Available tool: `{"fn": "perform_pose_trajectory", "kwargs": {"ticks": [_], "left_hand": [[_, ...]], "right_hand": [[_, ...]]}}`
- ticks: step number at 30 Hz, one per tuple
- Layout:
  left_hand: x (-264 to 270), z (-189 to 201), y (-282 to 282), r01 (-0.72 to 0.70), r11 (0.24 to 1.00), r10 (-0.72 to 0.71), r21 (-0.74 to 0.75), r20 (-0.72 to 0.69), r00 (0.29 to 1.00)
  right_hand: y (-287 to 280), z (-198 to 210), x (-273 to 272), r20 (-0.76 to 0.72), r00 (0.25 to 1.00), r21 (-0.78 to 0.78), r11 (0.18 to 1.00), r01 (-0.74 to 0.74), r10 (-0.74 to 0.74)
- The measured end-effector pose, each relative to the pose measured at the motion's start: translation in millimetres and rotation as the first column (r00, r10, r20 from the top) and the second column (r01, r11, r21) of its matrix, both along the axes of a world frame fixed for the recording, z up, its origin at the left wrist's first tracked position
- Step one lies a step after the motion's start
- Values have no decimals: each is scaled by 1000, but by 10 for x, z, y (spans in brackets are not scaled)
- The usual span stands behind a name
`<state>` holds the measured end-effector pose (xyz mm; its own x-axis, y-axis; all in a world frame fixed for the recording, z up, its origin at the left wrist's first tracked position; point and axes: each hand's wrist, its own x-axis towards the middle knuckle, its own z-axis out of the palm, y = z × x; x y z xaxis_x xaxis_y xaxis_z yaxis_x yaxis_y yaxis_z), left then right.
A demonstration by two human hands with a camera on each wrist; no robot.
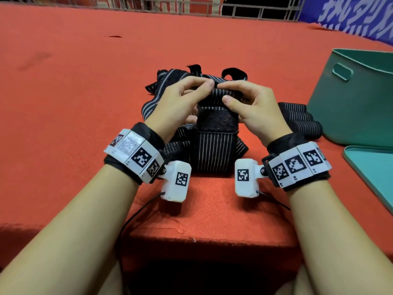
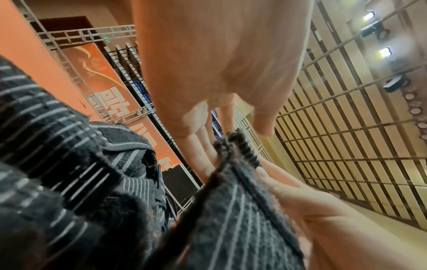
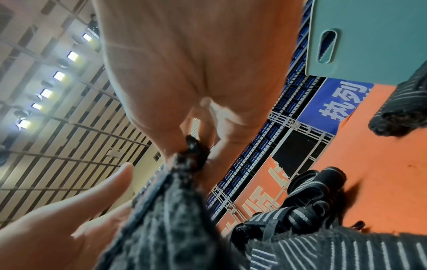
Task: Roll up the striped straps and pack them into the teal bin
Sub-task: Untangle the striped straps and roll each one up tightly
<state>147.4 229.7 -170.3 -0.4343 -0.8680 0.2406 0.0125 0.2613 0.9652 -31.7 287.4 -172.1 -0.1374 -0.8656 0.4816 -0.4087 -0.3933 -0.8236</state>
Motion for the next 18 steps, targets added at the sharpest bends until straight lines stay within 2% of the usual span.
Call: {"fn": "perform_pose_trajectory", "kwargs": {"ticks": [5,8,11,16,18], "left_hand": [[14,-17,-32,-67,977,97,-205,140,985],[8,-23,-61,-89,922,196,-376,254,947],[-21,-26,-72,-86,873,268,-479,326,907],[-100,-35,-24,27,806,352,-591,515,782],[-112,-47,0,67,806,368,-588,587,721]], "right_hand": [[-9,-18,61,-226,970,-19,996,89,-91],[17,15,92,-384,912,-2,988,155,-144],[18,38,96,-495,850,4,978,211,-181],[-20,-10,99,-635,750,-19,975,222,-183],[-3,-16,108,-651,732,-40,972,233,-202]]}}
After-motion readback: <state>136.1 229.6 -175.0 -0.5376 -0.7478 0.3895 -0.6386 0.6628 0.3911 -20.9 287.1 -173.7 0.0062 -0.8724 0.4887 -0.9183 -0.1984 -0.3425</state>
